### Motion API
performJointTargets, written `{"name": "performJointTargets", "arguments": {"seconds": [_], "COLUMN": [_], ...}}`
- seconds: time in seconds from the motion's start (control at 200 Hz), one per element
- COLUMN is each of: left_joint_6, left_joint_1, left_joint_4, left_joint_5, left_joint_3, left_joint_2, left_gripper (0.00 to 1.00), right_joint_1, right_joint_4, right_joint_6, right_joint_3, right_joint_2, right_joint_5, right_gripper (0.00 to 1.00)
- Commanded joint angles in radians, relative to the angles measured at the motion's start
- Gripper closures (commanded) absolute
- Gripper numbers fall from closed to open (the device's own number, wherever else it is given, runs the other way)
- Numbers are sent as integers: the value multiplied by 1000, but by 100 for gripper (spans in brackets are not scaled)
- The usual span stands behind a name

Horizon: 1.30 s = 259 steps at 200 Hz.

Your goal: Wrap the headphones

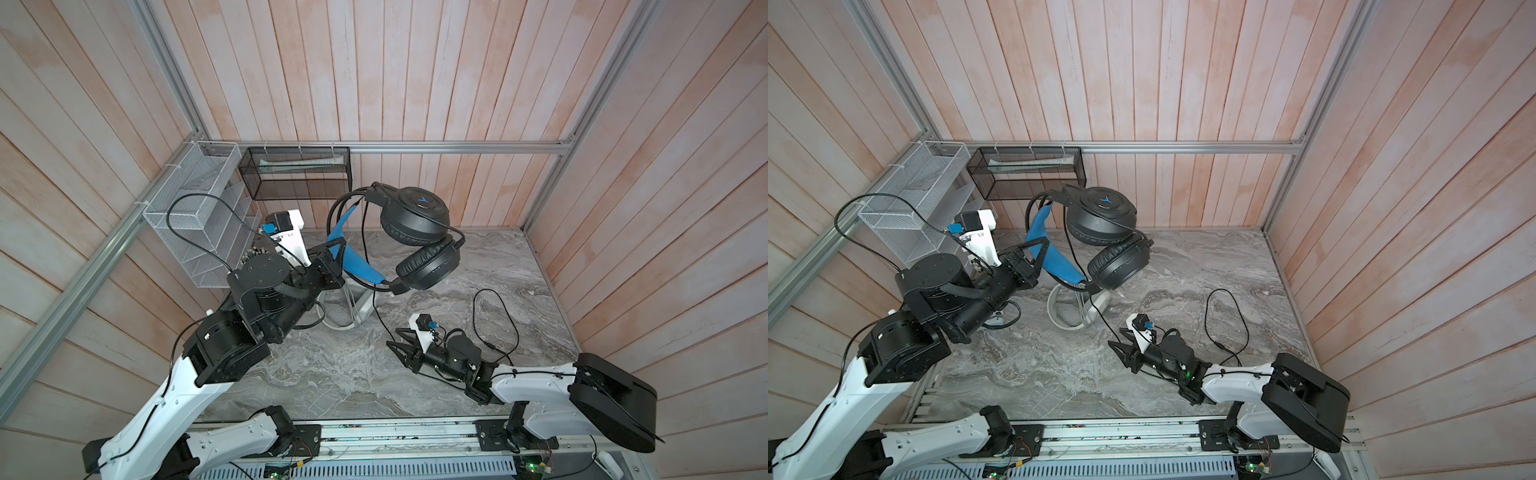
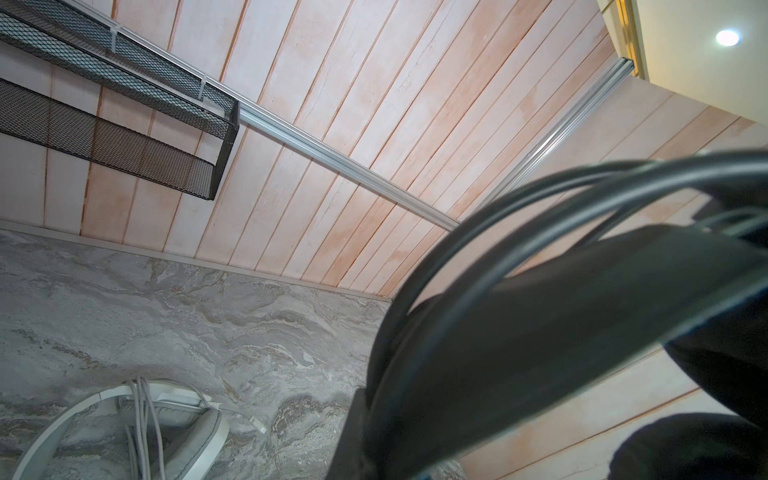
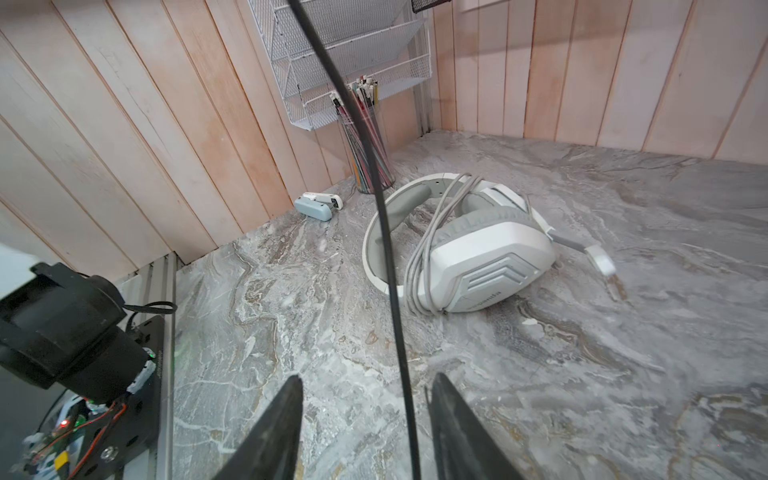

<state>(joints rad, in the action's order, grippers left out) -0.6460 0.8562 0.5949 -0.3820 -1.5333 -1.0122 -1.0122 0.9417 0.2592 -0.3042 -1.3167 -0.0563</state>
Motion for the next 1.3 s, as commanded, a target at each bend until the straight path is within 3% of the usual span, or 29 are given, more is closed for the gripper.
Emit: {"name": "performJointTargets", "arguments": {"seconds": [0.0, 0.13, 0.215, 0.29, 0.385, 0.48, 0.755, 0.975, 1.145, 1.29], "left_joint_6": [-7, -7, -9, -8, -3, 11, 18, 81, 158, 178], "left_joint_1": [-6, -8, -8, -8, -11, -23, -195, -381, -423, -436], "left_joint_4": [-76, -73, -74, -72, -66, -61, -8, 12, -29, -68], "left_joint_5": [3, 3, 2, -2, -17, -32, 57, 88, 51, 75], "left_joint_3": [-32, -34, -34, -34, -34, -36, -59, -16, 73, 147], "left_joint_2": [4, 12, 16, 18, 18, 15, -39, -108, -149, -158], "left_gripper": [100, 100, 100, 100, 100, 100, 100, 100, 100, 100], "right_joint_1": [-3, -2, 0, 0, -3, -21, -166, -342, -453, -469], "right_joint_4": [-62, -65, -74, -75, -67, -79, -275, -684, -1017, -1199], "right_joint_6": [2, 34, 45, 58, 80, 88, 47, -37, -121, -185], "right_joint_3": [15, -15, -41, -61, -69, -67, -101, -252, -455, -635], "right_joint_2": [-46, -99, -141, -188, -215, -199, -47, 131, 253, 297], "right_joint_5": [32, 56, 61, 43, 33, 55, 142, 255, 424, 458], "right_gripper": [44, 35, 36, 51, 83, 100, 100, 100, 100, 100]}}
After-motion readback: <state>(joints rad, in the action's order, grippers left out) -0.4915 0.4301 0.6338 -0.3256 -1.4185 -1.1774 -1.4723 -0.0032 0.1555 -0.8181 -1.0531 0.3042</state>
